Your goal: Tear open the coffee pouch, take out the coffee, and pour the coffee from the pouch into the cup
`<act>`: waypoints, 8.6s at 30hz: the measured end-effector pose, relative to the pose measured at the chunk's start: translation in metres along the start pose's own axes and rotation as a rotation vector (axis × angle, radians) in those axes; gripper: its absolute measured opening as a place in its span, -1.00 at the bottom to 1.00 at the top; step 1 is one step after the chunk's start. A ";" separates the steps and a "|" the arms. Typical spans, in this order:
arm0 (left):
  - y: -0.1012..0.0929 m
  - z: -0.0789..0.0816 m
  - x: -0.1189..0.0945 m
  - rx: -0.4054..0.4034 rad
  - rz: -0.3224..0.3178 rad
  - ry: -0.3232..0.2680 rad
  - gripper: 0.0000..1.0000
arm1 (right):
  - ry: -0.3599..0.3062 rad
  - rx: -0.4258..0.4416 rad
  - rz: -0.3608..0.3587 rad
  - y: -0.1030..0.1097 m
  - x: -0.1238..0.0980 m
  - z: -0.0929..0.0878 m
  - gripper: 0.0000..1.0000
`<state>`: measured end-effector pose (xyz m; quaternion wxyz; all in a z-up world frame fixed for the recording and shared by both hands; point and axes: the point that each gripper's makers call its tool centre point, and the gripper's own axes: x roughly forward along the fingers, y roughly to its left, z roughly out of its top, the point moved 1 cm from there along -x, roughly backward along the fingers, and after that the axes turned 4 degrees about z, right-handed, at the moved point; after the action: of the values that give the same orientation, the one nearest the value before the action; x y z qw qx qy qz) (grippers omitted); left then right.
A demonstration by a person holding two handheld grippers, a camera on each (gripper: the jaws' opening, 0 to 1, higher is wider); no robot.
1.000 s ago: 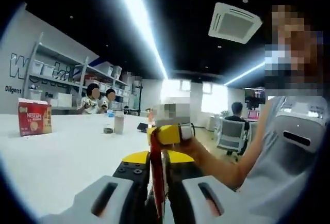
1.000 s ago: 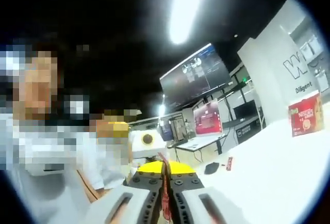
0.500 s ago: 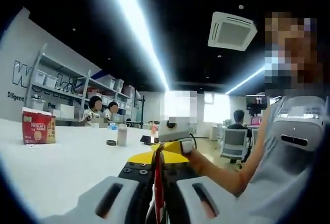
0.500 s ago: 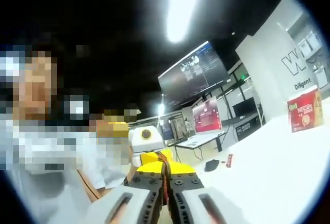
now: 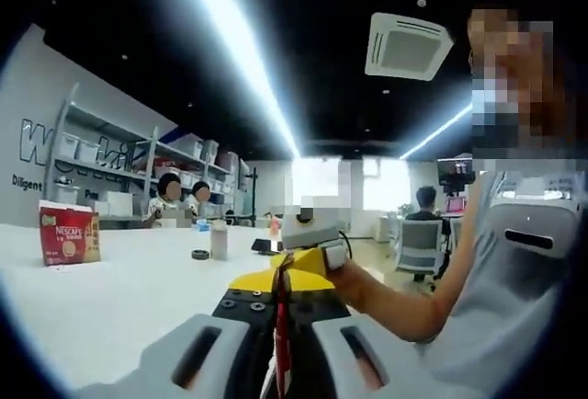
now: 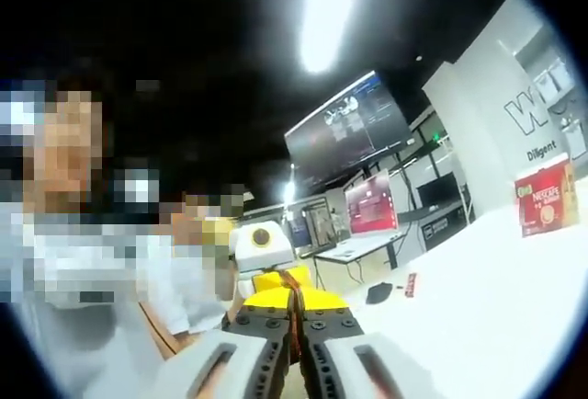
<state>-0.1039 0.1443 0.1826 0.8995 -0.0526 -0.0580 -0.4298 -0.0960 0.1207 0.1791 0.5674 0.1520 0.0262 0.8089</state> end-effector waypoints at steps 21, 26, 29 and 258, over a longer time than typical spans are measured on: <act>0.005 0.007 -0.004 -0.092 0.020 -0.041 -0.92 | 0.001 -0.029 0.010 -0.002 0.003 -0.007 -0.93; 0.004 0.009 0.001 -0.079 0.015 -0.060 -0.78 | -0.005 -0.003 0.005 -0.002 -0.001 -0.005 -0.95; 0.000 0.006 0.004 -0.077 -0.004 -0.046 -0.73 | -0.004 0.010 0.019 0.000 -0.001 -0.007 -0.95; 0.019 -0.029 0.005 -0.057 0.020 0.079 -0.59 | 0.169 -0.142 0.129 -0.006 0.022 0.026 -0.81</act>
<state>-0.0847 0.1483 0.1541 0.9034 -0.0615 -0.0096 -0.4242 -0.0901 0.1401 0.2069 0.5191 0.0442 0.0066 0.8535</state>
